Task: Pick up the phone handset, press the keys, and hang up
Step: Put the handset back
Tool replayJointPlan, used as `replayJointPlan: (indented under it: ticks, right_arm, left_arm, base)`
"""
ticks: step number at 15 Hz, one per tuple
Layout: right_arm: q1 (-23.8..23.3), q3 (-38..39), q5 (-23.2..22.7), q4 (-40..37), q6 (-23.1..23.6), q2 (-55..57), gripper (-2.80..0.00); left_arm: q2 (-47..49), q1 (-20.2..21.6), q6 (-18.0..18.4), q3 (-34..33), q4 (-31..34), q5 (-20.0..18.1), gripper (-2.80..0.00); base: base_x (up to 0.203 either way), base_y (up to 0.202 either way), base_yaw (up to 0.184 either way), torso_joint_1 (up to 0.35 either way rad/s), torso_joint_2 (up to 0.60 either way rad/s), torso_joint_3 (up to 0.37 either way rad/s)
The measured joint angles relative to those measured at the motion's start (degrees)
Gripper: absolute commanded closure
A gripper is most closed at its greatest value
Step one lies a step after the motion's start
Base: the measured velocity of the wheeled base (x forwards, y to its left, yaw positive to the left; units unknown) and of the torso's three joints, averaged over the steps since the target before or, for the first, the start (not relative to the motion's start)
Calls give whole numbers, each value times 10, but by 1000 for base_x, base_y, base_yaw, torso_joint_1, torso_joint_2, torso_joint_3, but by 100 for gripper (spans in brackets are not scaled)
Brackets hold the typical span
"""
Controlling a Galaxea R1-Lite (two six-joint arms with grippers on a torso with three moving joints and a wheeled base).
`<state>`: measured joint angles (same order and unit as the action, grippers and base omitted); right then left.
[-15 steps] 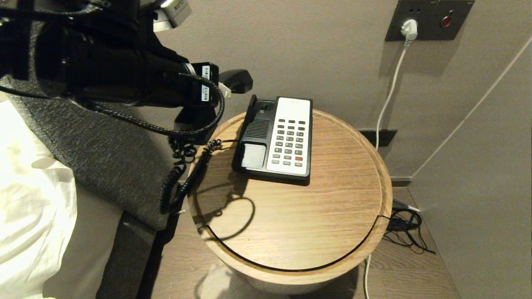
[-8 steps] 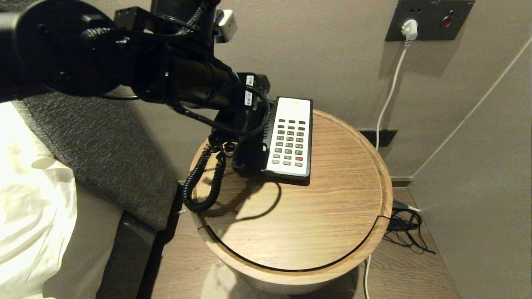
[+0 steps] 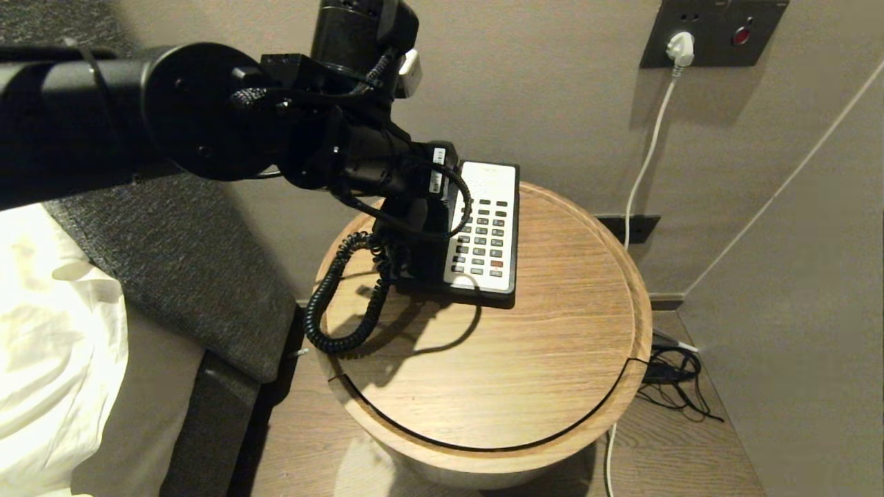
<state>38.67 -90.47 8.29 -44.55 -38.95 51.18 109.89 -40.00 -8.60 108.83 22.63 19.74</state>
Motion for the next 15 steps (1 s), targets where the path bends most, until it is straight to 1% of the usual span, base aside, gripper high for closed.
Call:
replayJointPlan:
  ticks: [4,13,14,15]
  right_arm:
    - [0,1,0,0,0,-2,0]
    - [0,5,-1,2,-1,-3,0]
    - [0,6,-1,3,-1,-2,0]
    - [0,6,-1,4,-1,-2,0]
  left_arm:
    - [11,0,1,1,0,12,0]
    - [32,-14,-1,-5,9,11,0]
    - [33,-15,-3,-8,10,12,-280]
    - [34,-17,-5,-10,12,11,-280]
  base:
    - [0,0,0,0,0,0]
    - [0,0,0,0,0,0]
    - [0,0,0,0,0,0]
    - [0,0,0,0,0,0]
